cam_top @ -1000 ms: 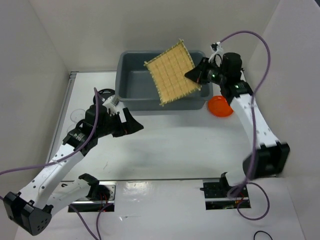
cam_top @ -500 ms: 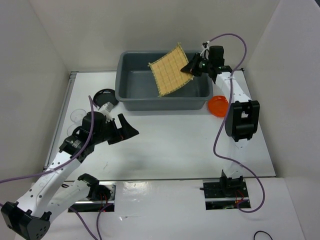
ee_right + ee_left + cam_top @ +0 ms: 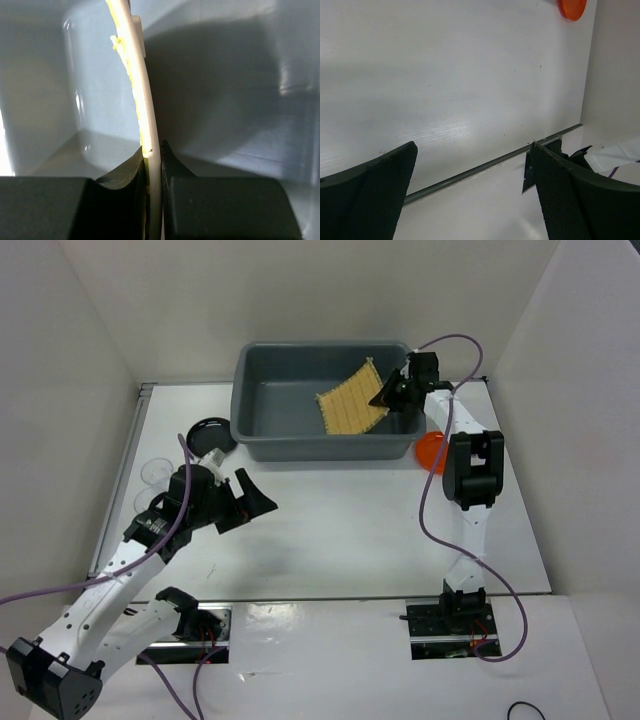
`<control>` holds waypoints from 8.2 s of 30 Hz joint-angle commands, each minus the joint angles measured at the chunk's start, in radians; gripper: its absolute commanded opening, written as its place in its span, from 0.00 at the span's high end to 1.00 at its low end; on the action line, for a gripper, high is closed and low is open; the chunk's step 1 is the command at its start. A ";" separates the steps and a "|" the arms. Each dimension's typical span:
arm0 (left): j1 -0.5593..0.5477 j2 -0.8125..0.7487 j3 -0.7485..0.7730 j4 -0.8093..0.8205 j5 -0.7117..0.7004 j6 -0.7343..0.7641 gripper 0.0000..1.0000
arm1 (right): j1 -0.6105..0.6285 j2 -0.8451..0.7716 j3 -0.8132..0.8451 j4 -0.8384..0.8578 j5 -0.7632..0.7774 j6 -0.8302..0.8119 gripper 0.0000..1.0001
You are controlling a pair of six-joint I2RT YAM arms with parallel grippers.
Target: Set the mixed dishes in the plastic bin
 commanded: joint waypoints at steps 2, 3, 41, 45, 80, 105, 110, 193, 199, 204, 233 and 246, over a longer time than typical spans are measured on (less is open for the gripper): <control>0.013 -0.010 -0.021 0.034 -0.011 -0.041 0.00 | -0.005 -0.008 0.080 -0.012 0.218 -0.018 1.00; 0.013 -0.019 -0.021 0.034 -0.020 -0.041 0.00 | -0.005 -0.008 0.080 -0.022 0.236 -0.018 0.99; 0.095 0.165 0.022 0.103 0.037 0.021 0.00 | -0.712 -0.324 -0.301 -0.117 -0.242 -0.284 0.02; 0.095 0.088 -0.021 0.083 0.018 -0.028 0.00 | -0.702 -0.249 -0.233 -0.177 -0.242 -0.395 0.02; 0.105 -0.184 -0.102 -0.060 -0.054 -0.168 0.00 | -0.547 0.136 -0.153 -0.457 -0.276 -0.733 0.29; 0.105 -0.225 -0.127 -0.009 -0.065 -0.145 0.00 | -0.529 -0.465 0.092 -0.552 -0.277 -1.060 1.00; 0.105 -0.176 -0.115 0.015 -0.074 -0.120 0.00 | -0.325 -0.391 0.378 -0.574 -0.311 -0.991 1.00; 0.717 1.519 1.157 -0.167 0.041 0.303 0.00 | 0.157 0.095 1.241 -0.810 0.474 -0.809 0.02; 0.727 1.577 1.134 -0.082 0.228 0.326 0.63 | 0.157 0.095 1.241 -0.874 0.506 -0.829 0.02; 0.750 1.609 1.111 -0.063 0.256 0.326 0.83 | 0.148 0.070 1.241 -0.885 0.526 -0.829 0.02; 0.642 1.299 1.557 -0.062 0.026 -0.151 1.00 | 0.138 -0.043 1.241 -0.924 0.571 -0.828 0.02; 0.292 1.849 2.315 -0.255 0.310 -0.099 1.00 | 0.138 -0.108 1.241 -0.933 0.608 -0.819 0.02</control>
